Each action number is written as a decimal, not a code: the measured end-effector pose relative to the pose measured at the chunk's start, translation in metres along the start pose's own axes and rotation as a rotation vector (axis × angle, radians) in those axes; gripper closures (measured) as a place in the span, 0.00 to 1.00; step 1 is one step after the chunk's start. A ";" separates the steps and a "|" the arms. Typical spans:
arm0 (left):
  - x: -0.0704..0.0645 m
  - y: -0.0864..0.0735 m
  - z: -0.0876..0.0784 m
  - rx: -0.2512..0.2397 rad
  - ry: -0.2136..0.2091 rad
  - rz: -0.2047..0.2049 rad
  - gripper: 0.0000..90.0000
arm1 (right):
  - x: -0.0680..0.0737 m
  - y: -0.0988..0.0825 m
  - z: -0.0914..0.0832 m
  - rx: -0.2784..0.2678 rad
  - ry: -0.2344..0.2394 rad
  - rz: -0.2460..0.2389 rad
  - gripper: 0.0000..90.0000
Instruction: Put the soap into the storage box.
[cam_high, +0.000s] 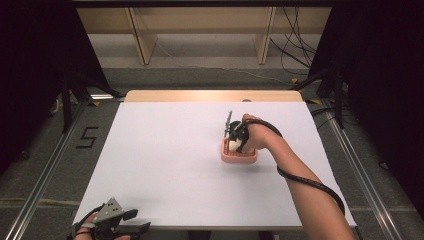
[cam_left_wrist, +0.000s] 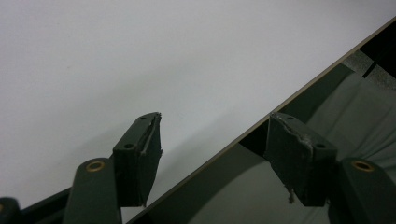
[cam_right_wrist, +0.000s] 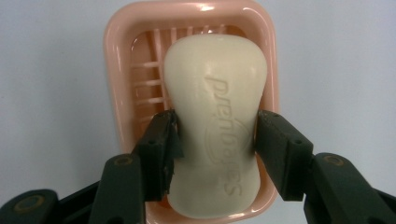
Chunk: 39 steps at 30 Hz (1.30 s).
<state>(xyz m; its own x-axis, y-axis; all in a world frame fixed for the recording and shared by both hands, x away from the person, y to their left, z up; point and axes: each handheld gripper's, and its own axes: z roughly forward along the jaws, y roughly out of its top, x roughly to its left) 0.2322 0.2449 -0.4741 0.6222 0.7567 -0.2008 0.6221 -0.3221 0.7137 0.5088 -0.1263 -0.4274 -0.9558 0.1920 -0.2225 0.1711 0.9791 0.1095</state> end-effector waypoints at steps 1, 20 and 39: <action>0.000 0.000 0.000 -0.001 0.002 0.000 0.39 | -0.001 0.000 -0.001 -0.007 0.001 -0.011 0.55; 0.001 0.000 0.001 -0.001 0.022 0.003 0.39 | 0.016 -0.022 -0.022 -0.146 -0.015 0.221 0.40; 0.000 0.000 0.002 -0.009 0.009 -0.021 0.39 | 0.058 -0.049 -0.028 -0.336 -0.091 0.360 0.42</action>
<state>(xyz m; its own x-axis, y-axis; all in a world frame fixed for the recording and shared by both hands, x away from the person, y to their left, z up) 0.2327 0.2438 -0.4753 0.6049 0.7681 -0.2101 0.6306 -0.3010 0.7153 0.4382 -0.1649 -0.4185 -0.8229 0.5337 -0.1948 0.3861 0.7769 0.4974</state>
